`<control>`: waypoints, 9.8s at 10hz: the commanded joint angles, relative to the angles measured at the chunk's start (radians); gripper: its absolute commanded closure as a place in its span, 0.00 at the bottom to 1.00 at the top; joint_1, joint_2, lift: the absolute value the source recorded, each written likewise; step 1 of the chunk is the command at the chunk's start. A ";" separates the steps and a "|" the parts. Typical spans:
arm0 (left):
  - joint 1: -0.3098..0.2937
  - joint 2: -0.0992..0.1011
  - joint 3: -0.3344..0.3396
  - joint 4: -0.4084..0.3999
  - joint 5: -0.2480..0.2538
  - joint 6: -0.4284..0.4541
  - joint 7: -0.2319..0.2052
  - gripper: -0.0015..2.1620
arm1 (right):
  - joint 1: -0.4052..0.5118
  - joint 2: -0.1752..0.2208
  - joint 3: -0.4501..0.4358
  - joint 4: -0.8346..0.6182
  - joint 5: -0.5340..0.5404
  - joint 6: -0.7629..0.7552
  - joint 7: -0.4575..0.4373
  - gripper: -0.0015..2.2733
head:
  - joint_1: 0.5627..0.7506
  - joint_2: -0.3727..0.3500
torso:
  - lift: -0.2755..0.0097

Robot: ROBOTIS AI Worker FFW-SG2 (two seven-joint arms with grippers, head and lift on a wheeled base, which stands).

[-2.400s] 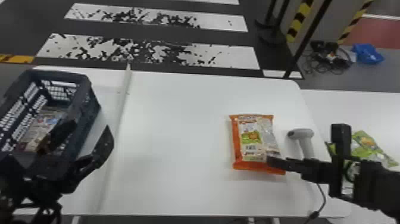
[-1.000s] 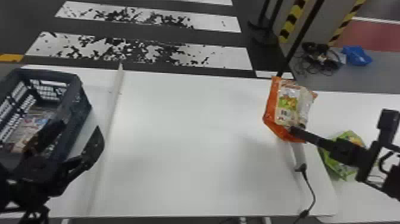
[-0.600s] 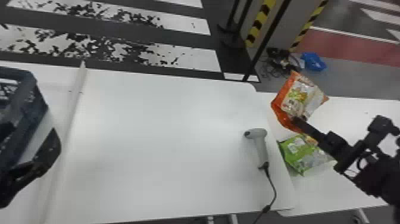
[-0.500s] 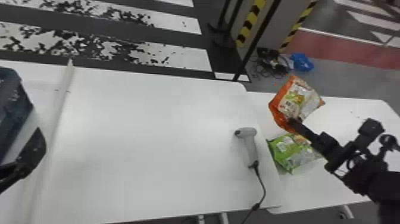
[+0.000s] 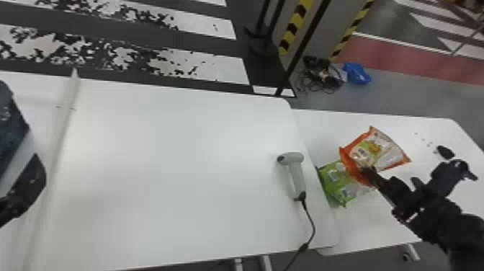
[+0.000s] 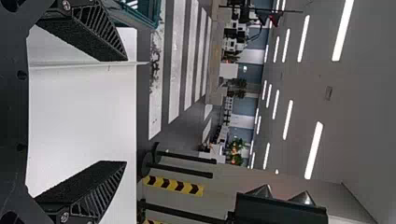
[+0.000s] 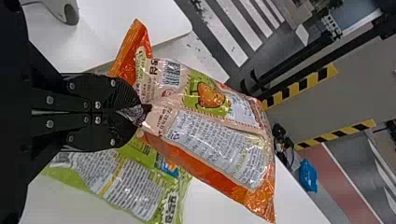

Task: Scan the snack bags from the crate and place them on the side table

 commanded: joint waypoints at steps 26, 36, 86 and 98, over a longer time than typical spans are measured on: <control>0.013 -0.023 -0.052 -0.018 0.000 -0.017 0.080 0.04 | 0.482 0.271 0.850 -0.495 0.666 -1.004 -0.257 0.03 | 0.70 0.54 | 0.68; -0.196 0.103 0.344 -0.121 -0.052 0.477 -0.089 0.07 | 0.479 0.260 0.855 -0.440 0.665 -0.995 -0.257 0.03 | 0.70 0.79 | 0.68; -0.748 0.400 0.233 0.601 -0.175 0.602 -0.822 0.98 | 0.403 0.250 0.867 -0.380 0.648 -0.829 -0.230 0.03 | 0.70 0.91 | 0.68; -0.651 0.104 0.055 0.000 -0.124 1.069 -0.634 0.99 | 0.415 0.263 0.866 -0.440 0.654 -0.851 -0.248 0.03 | 0.70 0.64 | 0.68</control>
